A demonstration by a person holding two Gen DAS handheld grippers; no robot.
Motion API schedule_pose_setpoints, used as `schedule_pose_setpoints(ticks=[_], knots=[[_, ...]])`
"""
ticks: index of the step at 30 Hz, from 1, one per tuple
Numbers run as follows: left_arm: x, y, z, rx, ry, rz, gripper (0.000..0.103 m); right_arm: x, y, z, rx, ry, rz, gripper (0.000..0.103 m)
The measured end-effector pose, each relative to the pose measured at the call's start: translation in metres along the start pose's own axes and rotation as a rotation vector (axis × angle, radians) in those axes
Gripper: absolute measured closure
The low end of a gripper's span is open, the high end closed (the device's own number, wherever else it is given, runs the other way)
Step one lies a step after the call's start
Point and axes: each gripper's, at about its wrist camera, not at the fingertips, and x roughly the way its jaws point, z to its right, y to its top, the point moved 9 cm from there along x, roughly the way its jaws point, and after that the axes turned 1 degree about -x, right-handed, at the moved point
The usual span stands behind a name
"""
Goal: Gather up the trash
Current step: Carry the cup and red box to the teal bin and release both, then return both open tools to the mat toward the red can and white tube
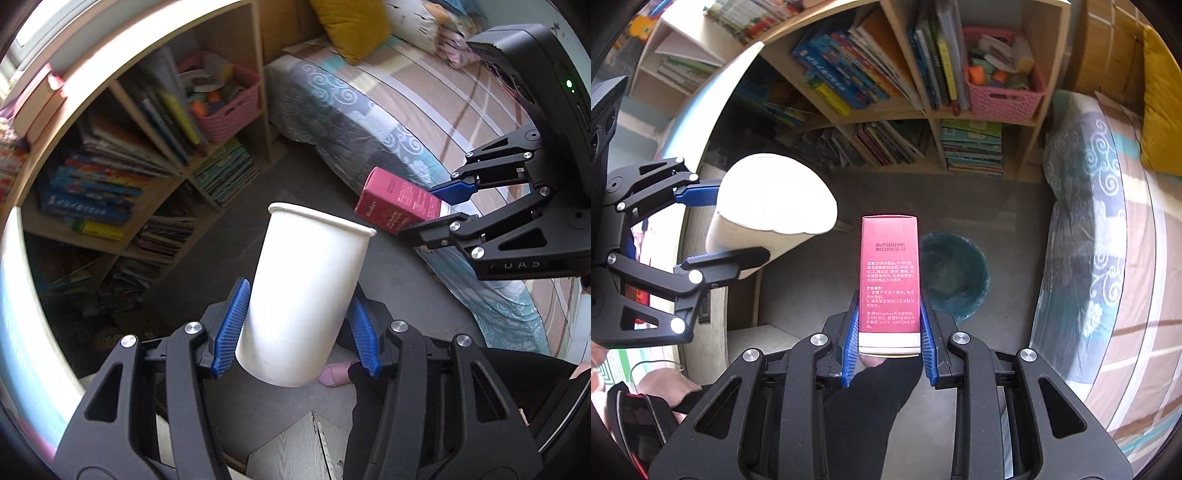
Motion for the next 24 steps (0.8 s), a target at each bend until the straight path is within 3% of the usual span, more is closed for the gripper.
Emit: schedule_pose_setpoints(ticks=[3, 4, 5, 6, 14, 24], knots=[[0.005, 0.004, 0.006, 0.029, 0.018, -0.008, 0.038, -0.002, -0.003, 0.008, 0.024, 0.005, -0.003, 0.071], [0.005, 0.005, 0.009, 0.037, 0.026, -0.007, 0.035, -0.002, -0.002, 0.010, 0.033, 0.005, 0.000, 0.058], [0.007, 0.007, 0.012, 0.045, 0.035, -0.009, 0.026, -0.005, -0.001, 0.014, 0.044, 0.004, 0.012, 0.037], [0.009, 0.009, 0.013, 0.049, 0.040, -0.007, 0.020, -0.010, -0.001, 0.018, 0.051, -0.001, 0.030, 0.033], [0.008, 0.012, 0.012, 0.036, 0.058, -0.014, 0.017, -0.017, 0.002, 0.033, 0.064, -0.009, 0.041, 0.032], [-0.013, 0.000, -0.013, -0.077, 0.094, 0.011, 0.016, -0.015, 0.018, 0.010, -0.049, 0.014, 0.030, 0.031]])
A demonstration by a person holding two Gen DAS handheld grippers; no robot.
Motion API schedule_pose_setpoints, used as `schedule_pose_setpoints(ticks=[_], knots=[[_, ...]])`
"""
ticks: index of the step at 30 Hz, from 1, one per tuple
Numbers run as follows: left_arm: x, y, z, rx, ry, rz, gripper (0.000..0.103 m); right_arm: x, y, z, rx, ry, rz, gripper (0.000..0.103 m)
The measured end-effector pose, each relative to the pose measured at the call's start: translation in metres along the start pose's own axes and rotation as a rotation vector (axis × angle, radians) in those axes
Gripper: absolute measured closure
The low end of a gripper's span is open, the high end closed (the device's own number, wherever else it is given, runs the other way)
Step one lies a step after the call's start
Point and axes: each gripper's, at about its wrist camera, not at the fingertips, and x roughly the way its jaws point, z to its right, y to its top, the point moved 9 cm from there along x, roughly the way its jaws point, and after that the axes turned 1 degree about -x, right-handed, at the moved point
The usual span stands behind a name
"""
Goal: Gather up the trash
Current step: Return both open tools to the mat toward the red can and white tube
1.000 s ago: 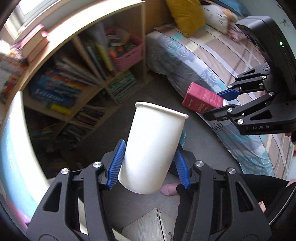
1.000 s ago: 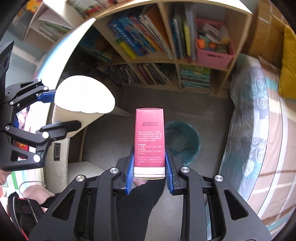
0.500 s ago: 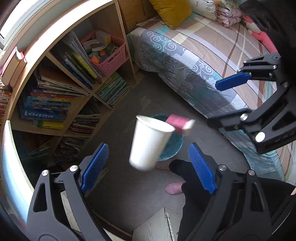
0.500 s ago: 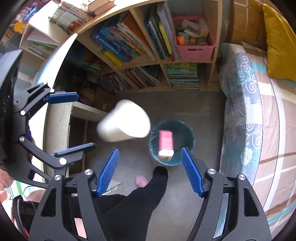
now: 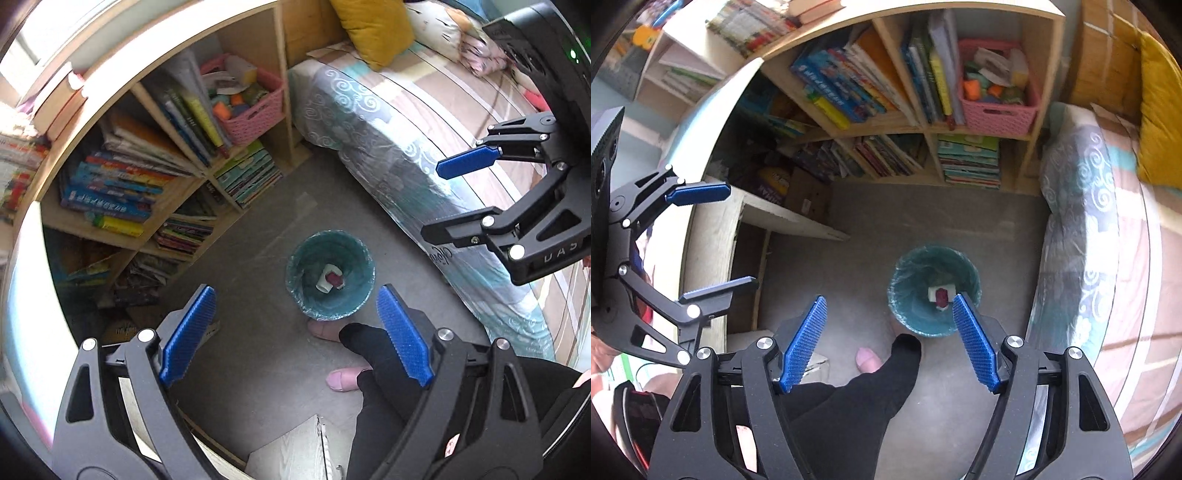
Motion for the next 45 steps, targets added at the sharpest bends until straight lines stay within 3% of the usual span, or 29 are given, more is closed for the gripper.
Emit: schedule_pose_setpoints(ticks=[8, 15, 30, 38, 45], knots=[[-0.022, -0.028, -0.038, -0.135, 0.046, 0.020, 0.016, 0.007, 0.023, -0.048, -0.182, 0.032, -0.018, 0.026], [-0.045, -0.078, -0.082, -0.288, 0.116, 0.018, 0.015, 0.014, 0.043, -0.114, -0.384, 0.075, -0.035, 0.024], [-0.118, -0.231, -0.147, -0.656, 0.312, 0.014, 0.008, 0.030, 0.045, -0.293, -0.917, 0.194, -0.096, 0.017], [-0.148, -0.310, -0.163, -0.783, 0.418, -0.039, 0.007, 0.040, 0.033, -0.373, -1.164, 0.234, -0.117, 0.017], [-0.161, -0.360, -0.172, -0.890, 0.462, -0.074, 0.007, 0.055, 0.033, -0.432, -1.326, 0.237, -0.126, 0.017]])
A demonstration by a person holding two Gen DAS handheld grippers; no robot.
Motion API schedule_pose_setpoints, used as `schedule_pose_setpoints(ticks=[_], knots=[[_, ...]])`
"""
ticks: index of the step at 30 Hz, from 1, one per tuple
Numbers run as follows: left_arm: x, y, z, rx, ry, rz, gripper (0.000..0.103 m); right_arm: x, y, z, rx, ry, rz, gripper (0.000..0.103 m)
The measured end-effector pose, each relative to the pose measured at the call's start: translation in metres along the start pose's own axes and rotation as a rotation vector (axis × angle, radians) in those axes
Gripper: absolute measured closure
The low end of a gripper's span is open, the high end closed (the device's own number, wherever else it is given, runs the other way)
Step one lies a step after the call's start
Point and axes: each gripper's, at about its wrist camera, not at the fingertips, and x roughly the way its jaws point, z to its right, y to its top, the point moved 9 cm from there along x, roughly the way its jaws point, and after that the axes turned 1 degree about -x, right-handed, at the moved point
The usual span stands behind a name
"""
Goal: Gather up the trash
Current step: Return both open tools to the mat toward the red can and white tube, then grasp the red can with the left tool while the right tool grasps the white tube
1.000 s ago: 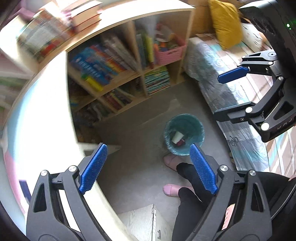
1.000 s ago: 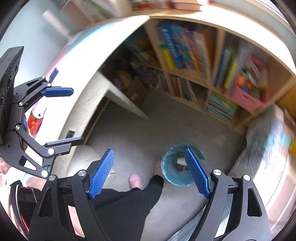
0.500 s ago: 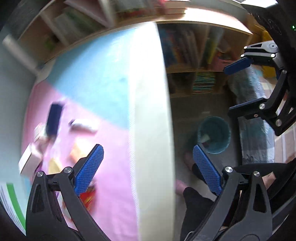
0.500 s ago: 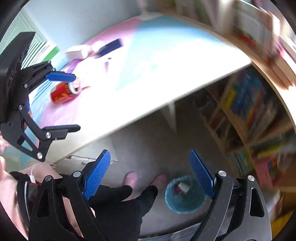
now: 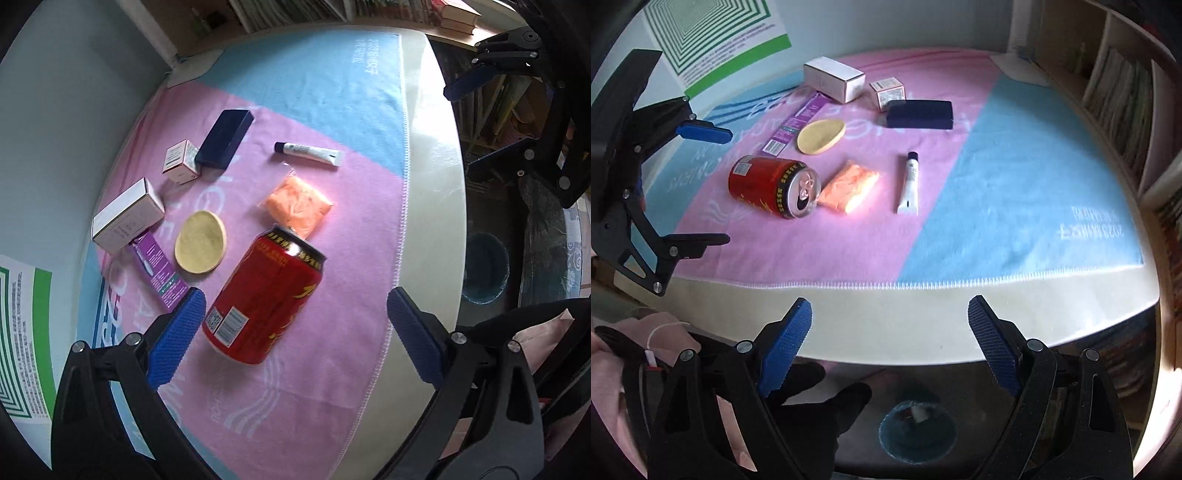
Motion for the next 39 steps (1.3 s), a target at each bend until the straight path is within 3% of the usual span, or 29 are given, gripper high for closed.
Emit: schedule_pose_setpoints(ticks=[10, 21, 27, 33, 36, 39], knots=[[0.017, -0.010, -0.026, -0.085, 0.014, -0.040, 0.007, 0.029, 0.044, 0.001, -0.090, 0.018, -0.037, 0.017], [0.048, -0.009, -0.032, -0.034, -0.022, -0.090, 0.007, 0.065, 0.059, 0.005, -0.103, 0.034, -0.094, 0.017], [0.067, -0.005, -0.030, -0.028, -0.077, -0.115, 0.007, 0.085, 0.061, 0.016, -0.097, 0.025, -0.132, 0.019], [0.078, 0.000, -0.028, -0.010, -0.109, -0.128, 0.007, 0.100, 0.066, 0.025, -0.080, 0.023, -0.147, 0.028], [0.083, 0.001, -0.026, -0.008, -0.147, -0.135, 0.014, 0.108, 0.068, 0.026, -0.088, 0.016, -0.154, 0.031], [0.086, -0.001, -0.022, -0.004, -0.184, -0.150, 0.034, 0.111, 0.071, 0.025, -0.110, 0.002, -0.144, 0.030]])
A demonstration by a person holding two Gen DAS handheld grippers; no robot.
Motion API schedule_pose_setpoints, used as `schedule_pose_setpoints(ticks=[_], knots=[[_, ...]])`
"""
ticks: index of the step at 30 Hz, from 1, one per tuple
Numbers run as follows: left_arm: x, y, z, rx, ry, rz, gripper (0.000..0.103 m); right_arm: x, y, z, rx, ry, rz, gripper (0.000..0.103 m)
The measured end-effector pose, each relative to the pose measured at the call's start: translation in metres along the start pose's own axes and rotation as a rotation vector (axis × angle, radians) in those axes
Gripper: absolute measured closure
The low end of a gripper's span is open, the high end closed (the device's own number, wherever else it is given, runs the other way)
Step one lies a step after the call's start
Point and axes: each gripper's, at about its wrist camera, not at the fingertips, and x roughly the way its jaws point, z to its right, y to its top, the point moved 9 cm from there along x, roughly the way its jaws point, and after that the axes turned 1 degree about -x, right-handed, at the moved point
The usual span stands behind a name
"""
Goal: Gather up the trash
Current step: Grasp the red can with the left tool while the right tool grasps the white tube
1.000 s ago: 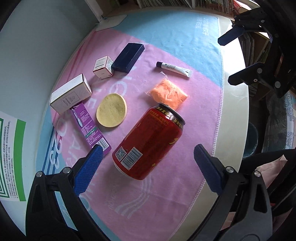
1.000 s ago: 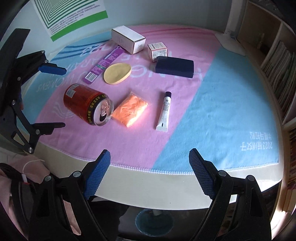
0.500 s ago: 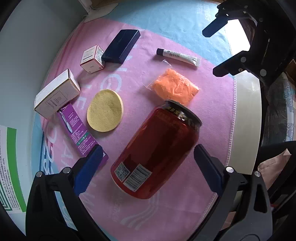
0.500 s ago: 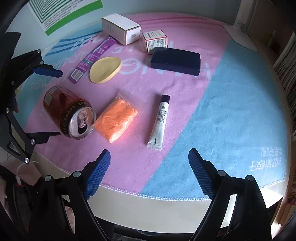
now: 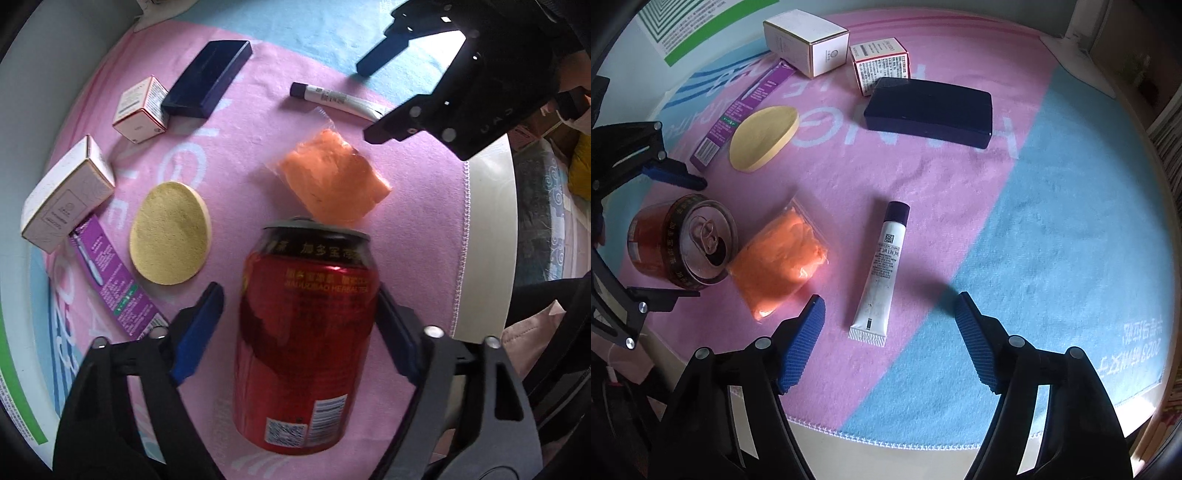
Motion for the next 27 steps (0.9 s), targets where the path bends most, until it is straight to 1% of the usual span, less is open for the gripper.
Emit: schedule_pose_setpoints(ticks=[2, 5, 6, 7, 8, 9, 10, 11, 14, 17, 20, 23, 24, 27], knots=[[0.004, -0.003, 0.001, 0.005, -0.010, -0.014, 0.039, 0.001, 0.002, 0.000, -0.007, -0.019, 0.008, 0.033], [0.004, -0.005, 0.002, -0.004, -0.019, -0.007, 0.039, 0.002, 0.004, -0.001, -0.025, -0.065, 0.022, 0.039], [0.003, -0.005, 0.001, -0.013, -0.024, -0.005, 0.039, 0.001, 0.004, -0.001, -0.028, -0.067, 0.027, 0.041], [0.003, -0.006, 0.000, -0.023, -0.031, -0.003, 0.039, 0.001, 0.004, -0.001, -0.026, -0.068, 0.033, 0.045], [0.003, -0.006, 0.000, -0.028, -0.035, -0.001, 0.039, 0.001, 0.004, -0.002, -0.024, -0.067, 0.039, 0.054], [0.002, -0.007, -0.001, -0.033, -0.033, 0.006, 0.040, 0.000, 0.004, -0.003, -0.029, -0.071, 0.046, 0.060], [0.000, -0.007, -0.001, -0.036, -0.035, 0.013, 0.040, -0.001, 0.005, -0.004, -0.033, -0.066, 0.049, 0.080], [-0.002, -0.008, 0.000, -0.037, -0.040, 0.016, 0.040, -0.002, 0.005, -0.003, -0.029, -0.066, 0.046, 0.086], [-0.007, -0.009, -0.007, -0.031, -0.030, 0.031, 0.040, -0.004, 0.002, 0.001, -0.013, -0.054, 0.035, 0.086], [-0.016, -0.003, -0.006, -0.035, -0.020, 0.045, 0.040, -0.009, 0.003, 0.001, 0.002, -0.049, 0.045, 0.086], [-0.022, 0.000, -0.007, -0.038, -0.009, 0.059, 0.040, -0.021, -0.001, 0.002, 0.000, -0.065, 0.062, 0.086], [-0.032, -0.004, -0.001, -0.032, 0.006, 0.070, 0.040, -0.032, -0.005, 0.004, 0.002, -0.082, 0.075, 0.086], [-0.035, -0.004, 0.001, -0.026, 0.009, 0.076, 0.040, -0.032, -0.002, 0.000, 0.004, -0.085, 0.078, 0.086], [-0.043, 0.000, 0.010, -0.012, 0.015, 0.094, 0.040, -0.044, -0.008, -0.003, 0.009, -0.104, 0.095, 0.086]])
